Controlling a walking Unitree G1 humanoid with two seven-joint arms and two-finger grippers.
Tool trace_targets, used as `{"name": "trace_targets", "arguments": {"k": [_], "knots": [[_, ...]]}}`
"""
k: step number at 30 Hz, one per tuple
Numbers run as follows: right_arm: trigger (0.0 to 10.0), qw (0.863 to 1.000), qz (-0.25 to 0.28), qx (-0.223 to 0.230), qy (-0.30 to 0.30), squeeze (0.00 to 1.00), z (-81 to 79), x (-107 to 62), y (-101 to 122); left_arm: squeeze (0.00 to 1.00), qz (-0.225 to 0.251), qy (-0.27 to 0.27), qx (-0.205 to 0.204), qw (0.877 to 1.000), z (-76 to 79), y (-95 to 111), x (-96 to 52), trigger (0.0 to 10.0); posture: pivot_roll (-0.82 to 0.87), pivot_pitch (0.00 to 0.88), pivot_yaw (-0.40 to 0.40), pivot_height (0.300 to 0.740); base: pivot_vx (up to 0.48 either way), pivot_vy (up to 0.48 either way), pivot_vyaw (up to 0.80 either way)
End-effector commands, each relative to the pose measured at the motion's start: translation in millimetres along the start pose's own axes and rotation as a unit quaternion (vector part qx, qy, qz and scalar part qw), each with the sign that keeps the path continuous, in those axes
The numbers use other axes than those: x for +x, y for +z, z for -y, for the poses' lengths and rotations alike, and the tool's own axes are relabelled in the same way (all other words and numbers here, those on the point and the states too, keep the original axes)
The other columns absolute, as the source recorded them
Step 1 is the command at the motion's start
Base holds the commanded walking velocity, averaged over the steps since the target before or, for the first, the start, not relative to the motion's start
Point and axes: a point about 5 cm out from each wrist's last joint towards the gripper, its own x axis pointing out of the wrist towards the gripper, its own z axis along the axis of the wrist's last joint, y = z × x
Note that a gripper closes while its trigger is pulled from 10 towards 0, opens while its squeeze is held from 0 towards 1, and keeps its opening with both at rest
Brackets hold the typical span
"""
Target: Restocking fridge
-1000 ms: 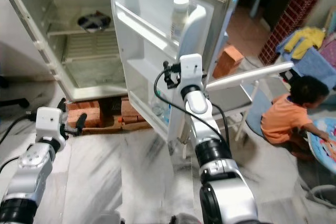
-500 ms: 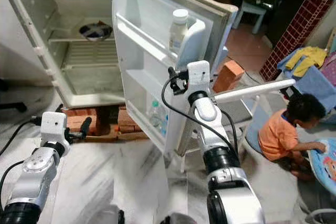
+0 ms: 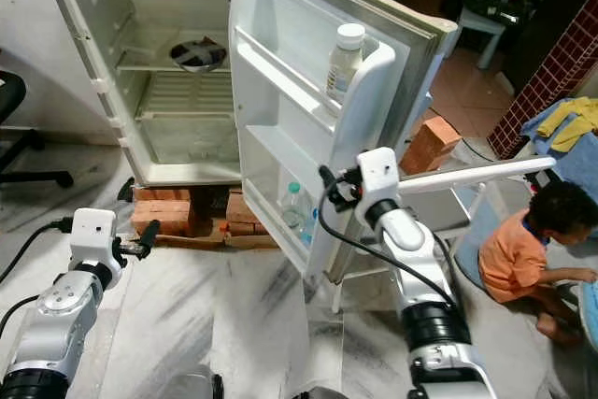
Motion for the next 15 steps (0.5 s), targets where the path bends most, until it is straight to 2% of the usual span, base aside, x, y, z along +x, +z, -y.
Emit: {"name": "trace_targets", "arguments": {"k": [1,7,10,14,15], "knots": [[10.0,1.0,-0.002,0.001,-0.02,0.0,9.4,-3.8,1,0.0,-0.001,-0.003,0.008,1.0,-1.2,2,-0.6,10.0,0.16,0.0,-0.061,0.74,0.0,0.0,0.0],[10.0,0.999,-0.016,-0.013,-0.04,0.0,22.4,-13.8,-4,0.0,-0.004,0.0,0.011,1.0,-5.8,2,-1.7,10.0,0.15,0.0,-0.057,0.74,0.0,0.0,0.0],[10.0,0.999,-0.014,-0.011,-0.05,0.0,25.9,-13.6,-3,0.0,-0.005,0.0,0.012,1.0,-5.8,2,-1.8,10.0,0.15,0.0,-0.057,0.74,0.0,0.0,0.0],[10.0,0.998,0.031,0.009,-0.048,0.0,28.3,2.7,19,0.0,-0.016,-0.016,0.011,1.0,-1.5,0,-2.1,10.0,0.16,0.0,-0.046,0.74,0.0,0.0,0.0],[10.0,0.998,0.057,0.01,-0.036,0.0,28.1,11.3,34,0.0,-0.022,-0.023,0.01,0.999,-0.7,-2,-3.7,10.0,0.16,0.0,-0.046,0.74,0.0,0.0,0.0]]}}
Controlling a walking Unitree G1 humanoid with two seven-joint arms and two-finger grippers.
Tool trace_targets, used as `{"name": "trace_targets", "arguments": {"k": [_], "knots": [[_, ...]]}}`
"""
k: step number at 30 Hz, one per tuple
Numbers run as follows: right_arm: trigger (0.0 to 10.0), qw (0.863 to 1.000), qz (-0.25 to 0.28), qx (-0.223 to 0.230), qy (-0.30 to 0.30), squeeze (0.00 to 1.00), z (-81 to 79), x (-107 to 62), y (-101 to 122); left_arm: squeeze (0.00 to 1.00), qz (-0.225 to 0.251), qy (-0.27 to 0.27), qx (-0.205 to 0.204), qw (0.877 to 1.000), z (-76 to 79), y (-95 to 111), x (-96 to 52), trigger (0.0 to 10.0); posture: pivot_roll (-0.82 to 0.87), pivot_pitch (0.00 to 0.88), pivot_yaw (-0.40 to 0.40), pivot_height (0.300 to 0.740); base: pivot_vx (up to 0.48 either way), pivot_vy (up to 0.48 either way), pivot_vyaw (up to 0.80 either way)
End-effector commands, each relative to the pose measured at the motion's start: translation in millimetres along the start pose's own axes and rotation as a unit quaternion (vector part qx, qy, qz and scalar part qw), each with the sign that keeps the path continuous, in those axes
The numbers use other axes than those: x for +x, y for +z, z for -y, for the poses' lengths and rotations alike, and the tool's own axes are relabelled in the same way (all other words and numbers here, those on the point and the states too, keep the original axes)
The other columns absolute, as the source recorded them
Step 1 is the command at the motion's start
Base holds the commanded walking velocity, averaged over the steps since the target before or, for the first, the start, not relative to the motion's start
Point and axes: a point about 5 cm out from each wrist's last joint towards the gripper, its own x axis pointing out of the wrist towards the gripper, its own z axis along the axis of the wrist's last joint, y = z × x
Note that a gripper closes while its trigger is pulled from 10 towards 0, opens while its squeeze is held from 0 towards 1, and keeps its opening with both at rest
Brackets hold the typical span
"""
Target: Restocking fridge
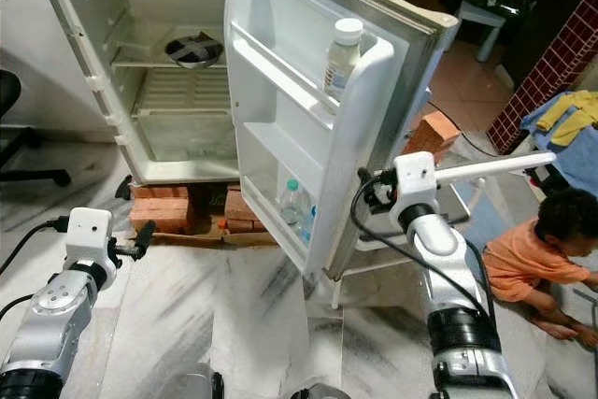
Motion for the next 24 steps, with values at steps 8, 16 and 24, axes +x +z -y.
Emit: {"name": "trace_targets", "arguments": {"k": [8,16,24], "knots": [[10.0,0.997,0.076,0.001,0.009,0.0,6.5,32.0,53,0.0,-0.02,-0.01,0.003,1.0,-5.7,-9,-12.9,10.0,0.2,0.0,-0.061,0.74,0.0,0.0,0.0],[10.0,0.984,0.117,0.099,0.09,0.0,-12.4,46.3,78,0.0,-0.029,-0.003,0.003,1.0,-8.6,-13,-19.7,10.0,0.22,0.0,-0.067,0.74,0.0,0.0,0.0],[10.0,0.82,0.177,0.268,0.474,0.0,-73.1,-21.7,121,0.0,-0.042,-0.047,-0.003,0.998,-3.2,-16,-25.1,10.0,0.2,0.0,-0.057,0.74,0.0,0.0,0.0]]}}
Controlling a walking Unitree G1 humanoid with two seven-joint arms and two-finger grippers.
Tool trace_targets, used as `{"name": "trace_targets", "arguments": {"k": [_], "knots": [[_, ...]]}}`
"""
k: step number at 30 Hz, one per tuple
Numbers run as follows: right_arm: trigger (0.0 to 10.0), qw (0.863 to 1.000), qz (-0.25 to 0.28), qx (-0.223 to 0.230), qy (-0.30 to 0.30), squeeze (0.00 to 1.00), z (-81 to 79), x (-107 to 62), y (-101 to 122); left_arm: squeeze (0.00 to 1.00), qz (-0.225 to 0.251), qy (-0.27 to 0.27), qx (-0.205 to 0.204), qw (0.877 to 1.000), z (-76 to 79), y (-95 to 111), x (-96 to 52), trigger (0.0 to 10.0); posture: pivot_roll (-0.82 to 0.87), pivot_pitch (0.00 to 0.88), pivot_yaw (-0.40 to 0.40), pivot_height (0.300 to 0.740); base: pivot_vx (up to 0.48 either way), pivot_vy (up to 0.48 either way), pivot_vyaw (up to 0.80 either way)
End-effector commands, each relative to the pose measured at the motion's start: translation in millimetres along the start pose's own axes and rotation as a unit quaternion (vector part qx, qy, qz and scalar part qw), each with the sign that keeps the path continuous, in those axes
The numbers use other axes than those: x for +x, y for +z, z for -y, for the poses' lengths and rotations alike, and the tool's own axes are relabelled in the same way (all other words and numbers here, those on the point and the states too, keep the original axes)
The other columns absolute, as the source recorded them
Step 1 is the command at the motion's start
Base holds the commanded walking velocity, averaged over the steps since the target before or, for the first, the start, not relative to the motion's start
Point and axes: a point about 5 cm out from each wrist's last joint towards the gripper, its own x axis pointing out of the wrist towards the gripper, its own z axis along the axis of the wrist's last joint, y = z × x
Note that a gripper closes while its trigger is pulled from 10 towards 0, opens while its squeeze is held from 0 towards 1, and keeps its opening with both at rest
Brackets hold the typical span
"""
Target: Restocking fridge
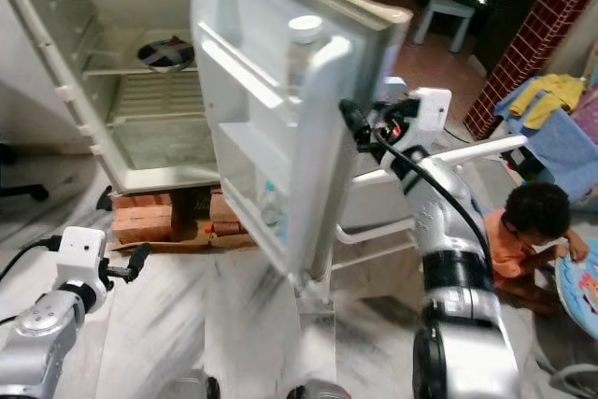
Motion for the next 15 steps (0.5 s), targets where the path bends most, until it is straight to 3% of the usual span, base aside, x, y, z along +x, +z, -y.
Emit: {"name": "trace_targets", "arguments": {"k": [1,4,5,6,7,8,9,12,13,15], "knots": [[10.0,0.991,0.02,-0.001,0.135,0.0,-38.2,22.6,17,0.0,-0.005,-0.011,0.003,1.0,1.2,-1,-2.4,10.0,0.2,0.0,-0.057,0.74,0.0,0.0,0.0],[10.0,0.989,0.016,0.022,0.142,0.0,-40.8,14.3,12,0.0,-0.014,-0.009,0.002,1.0,2.7,-8,-9.1,10.0,0.19,0.0,-0.048,0.74,0.0,0.0,0.0],[10.0,0.996,0.006,0.016,0.092,0.0,-26.8,9.6,3,0.0,-0.019,-0.005,-0.007,1.0,1.8,-13,-14.1,10.0,0.19,0.0,-0.047,0.74,0.0,0.0,0.0],[10.0,0.996,0.006,0.016,0.092,0.0,-26.8,9.6,3,0.0,-0.019,-0.005,-0.007,1.0,1.8,-13,-14.1,10.0,0.19,0.0,-0.047,0.74,0.0,0.0,0.0],[10.0,1.0,-0.014,-0.02,0.005,0.0,-6.4,6.8,-9,0.0,-0.021,0.003,-0.016,1.0,-0.6,-16,-18.1,10.0,0.2,0.0,-0.047,0.74,0.0,0.0,0.0],[10.0,1.0,-0.014,-0.02,0.005,0.0,-6.4,6.8,-9,0.0,-0.021,0.003,-0.016,1.0,-0.6,-16,-18.1,10.0,0.2,0.0,-0.047,0.74,0.0,0.0,0.0],[10.0,0.998,-0.026,-0.045,-0.045,0.0,3.8,5.5,-14,0.0,-0.019,0.007,-0.02,1.0,-1.5,-17,-19.6,10.0,0.2,0.0,-0.05,0.74,0.0,0.0,0.0],[10.0,0.983,-0.055,-0.095,-0.148,0.0,21.4,-3.0,-27,0.0,-0.001,0.02,-0.026,0.999,-2.6,-14,-22.9,10.0,0.2,0.0,-0.057,0.74,0.0,0.0,0.0],[10.0,0.97,-0.065,-0.129,-0.194,0.0,26.3,-8.8,-31,0.0,0.013,0.029,-0.032,0.999,-3.0,-12,-24.4,10.0,0.2,0.0,-0.06,0.74,0.0,0.0,0.0],[10.0,0.96,-0.076,-0.148,-0.226,0.0,29.9,-13.9,-37,0.0,0.016,0.036,-0.037,0.999,-2.8,-11,-25.7,10.0,0.21,0.0,-0.066,0.74,0.0,0.0,0.0]]}}
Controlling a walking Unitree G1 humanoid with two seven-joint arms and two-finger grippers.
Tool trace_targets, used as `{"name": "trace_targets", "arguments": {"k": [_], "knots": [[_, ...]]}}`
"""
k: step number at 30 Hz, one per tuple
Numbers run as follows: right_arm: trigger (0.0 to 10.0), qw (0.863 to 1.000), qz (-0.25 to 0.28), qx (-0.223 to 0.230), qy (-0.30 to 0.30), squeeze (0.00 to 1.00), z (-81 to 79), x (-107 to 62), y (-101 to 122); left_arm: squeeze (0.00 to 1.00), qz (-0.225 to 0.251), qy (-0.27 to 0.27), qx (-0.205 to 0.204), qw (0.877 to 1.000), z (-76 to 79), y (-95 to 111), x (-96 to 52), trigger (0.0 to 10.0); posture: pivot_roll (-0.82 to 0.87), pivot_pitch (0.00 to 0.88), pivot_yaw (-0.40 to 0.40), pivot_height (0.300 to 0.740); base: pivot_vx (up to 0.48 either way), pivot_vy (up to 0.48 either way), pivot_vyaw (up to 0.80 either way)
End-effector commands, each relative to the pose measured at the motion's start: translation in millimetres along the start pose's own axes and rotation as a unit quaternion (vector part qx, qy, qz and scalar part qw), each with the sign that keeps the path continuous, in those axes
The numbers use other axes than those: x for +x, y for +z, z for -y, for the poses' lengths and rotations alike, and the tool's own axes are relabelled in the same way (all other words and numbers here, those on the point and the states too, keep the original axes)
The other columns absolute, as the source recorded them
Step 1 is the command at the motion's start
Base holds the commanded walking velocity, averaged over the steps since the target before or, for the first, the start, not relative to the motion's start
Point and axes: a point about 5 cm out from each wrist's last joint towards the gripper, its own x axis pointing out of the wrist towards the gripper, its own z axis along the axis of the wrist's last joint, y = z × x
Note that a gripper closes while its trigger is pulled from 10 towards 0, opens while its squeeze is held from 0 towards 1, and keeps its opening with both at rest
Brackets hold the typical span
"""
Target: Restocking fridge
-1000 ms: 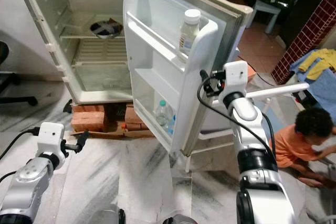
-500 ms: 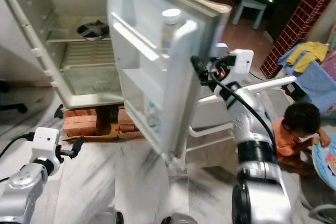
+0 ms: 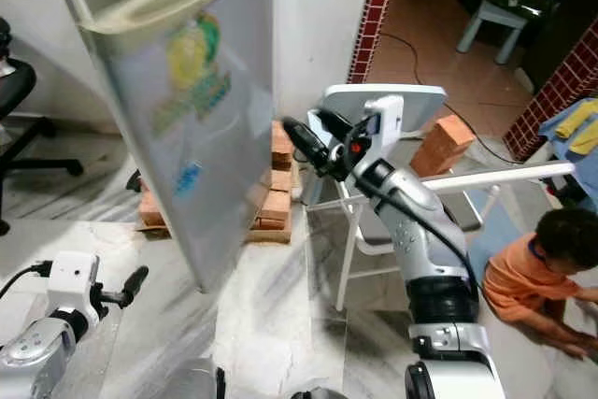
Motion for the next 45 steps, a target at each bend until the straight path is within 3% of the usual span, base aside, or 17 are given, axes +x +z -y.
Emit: {"name": "trace_targets", "arguments": {"k": [1,6,10,17,22,39,45], "knots": [[10.0,0.998,-0.007,-0.035,-0.052,0.0,7.8,-4.3,-5,0.0,0.015,0.011,-0.003,1.0,-0.3,4,-2.1,10.0,0.21,0.0,-0.069,0.74,0.0,0.0,0.0],[10.0,0.989,-0.015,-0.079,-0.123,0.0,8.2,-9.9,-20,0.0,0.007,0.02,0.002,1.0,-2.1,2,0.5,10.0,0.2,0.0,-0.074,0.74,0.0,0.0,0.0],[10.0,0.978,-0.002,-0.113,-0.173,0.0,8.3,-16.8,-26,0.0,0.029,0.018,0.01,0.999,-1.4,12,8.5,10.0,0.19,0.0,-0.073,0.74,0.0,0.0,0.0],[10.0,0.966,-0.013,-0.113,-0.233,0.0,11.0,-27.8,-42,0.0,0.048,0.008,0.009,0.999,6.9,26,22.4,10.0,0.16,0.0,-0.071,0.74,0.0,0.0,0.0],[10.0,0.965,-0.011,-0.124,-0.233,0.0,5.4,-27.0,-45,0.0,0.059,-0.013,0.026,0.998,13.5,31,29.3,10.0,0.15,0.0,-0.067,0.74,0.0,0.054,0.0],[10.0,0.961,-0.017,-0.111,-0.252,0.0,0.6,-34.6,-58,0.0,0.077,-0.023,0.043,0.996,13.8,39,34.4,10.0,0.15,0.0,-0.051,0.74,0.0,0.0,0.0],[10.0,0.964,-0.039,-0.092,-0.247,0.0,0.4,-34.0,-63,0.0,0.123,-0.042,0.031,0.991,17.4,54,33.8,10.0,0.16,0.0,-0.059,0.74,0.0,0.0,0.0]]}}
